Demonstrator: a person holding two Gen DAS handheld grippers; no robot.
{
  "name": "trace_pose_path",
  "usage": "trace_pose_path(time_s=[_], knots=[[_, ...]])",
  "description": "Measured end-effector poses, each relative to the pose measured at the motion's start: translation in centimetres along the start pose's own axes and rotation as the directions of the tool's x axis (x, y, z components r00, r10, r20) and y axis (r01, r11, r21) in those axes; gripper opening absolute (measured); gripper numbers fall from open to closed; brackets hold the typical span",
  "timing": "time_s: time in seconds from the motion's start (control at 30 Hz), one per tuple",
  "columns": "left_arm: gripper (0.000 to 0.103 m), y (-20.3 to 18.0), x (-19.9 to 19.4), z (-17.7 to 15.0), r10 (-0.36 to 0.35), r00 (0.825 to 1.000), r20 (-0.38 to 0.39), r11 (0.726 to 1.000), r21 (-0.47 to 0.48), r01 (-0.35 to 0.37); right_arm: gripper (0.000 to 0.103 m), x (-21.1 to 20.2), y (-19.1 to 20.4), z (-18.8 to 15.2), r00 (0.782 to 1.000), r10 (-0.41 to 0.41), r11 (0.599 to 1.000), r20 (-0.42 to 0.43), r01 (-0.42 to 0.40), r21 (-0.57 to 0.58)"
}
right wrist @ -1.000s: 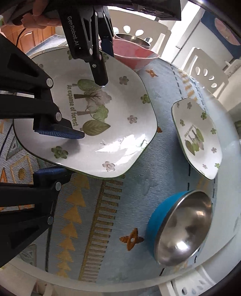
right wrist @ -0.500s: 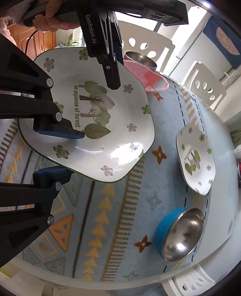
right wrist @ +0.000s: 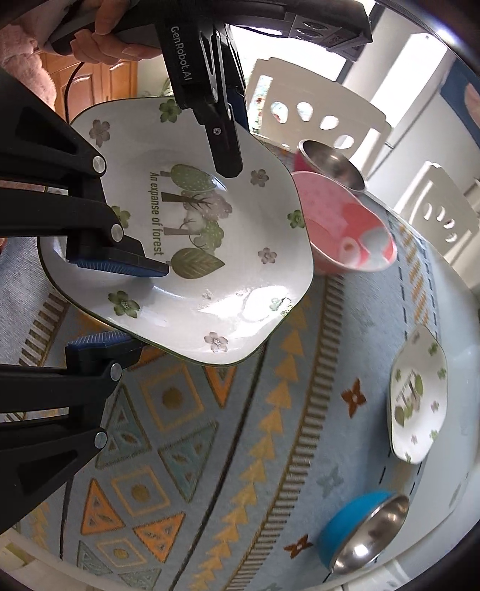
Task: Organize plates and bowls
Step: 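Lower the forest plate onto the Sunflower plate with both grippers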
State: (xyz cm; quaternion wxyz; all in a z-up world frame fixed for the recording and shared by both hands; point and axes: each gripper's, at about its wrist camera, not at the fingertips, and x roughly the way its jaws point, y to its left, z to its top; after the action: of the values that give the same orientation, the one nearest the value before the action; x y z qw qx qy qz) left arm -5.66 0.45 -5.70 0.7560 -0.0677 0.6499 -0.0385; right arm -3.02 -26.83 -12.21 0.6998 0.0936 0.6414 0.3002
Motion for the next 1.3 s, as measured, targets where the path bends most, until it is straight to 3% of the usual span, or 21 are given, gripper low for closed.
trace_pose_path(time_s=[0.53,0.9,1.1,1.3], knots=[[0.053,1.0,3.1,-2.1,0.025,0.997,-0.076,1.000,0.002,-0.025,0.026,3.8,1.0,0.2,0.992,-0.030,0.999,-0.126,0.027,-0.026],[0.053,1.6,4.5,-2.6,0.048,0.992,-0.120,0.999,-0.004,-0.049,0.026,7.2,1.9,0.9,0.969,-0.042,0.999,-0.242,0.033,-0.039],[0.052,2.3,4.8,-2.9,0.064,0.988,-0.137,0.998,-0.004,-0.066,0.027,8.5,3.3,1.3,0.961,-0.077,0.995,-0.264,0.056,-0.087],[0.052,2.5,4.6,-3.1,0.084,0.987,-0.137,0.996,0.013,-0.083,0.027,8.7,2.9,1.3,0.959,-0.049,0.998,-0.279,0.034,-0.057]])
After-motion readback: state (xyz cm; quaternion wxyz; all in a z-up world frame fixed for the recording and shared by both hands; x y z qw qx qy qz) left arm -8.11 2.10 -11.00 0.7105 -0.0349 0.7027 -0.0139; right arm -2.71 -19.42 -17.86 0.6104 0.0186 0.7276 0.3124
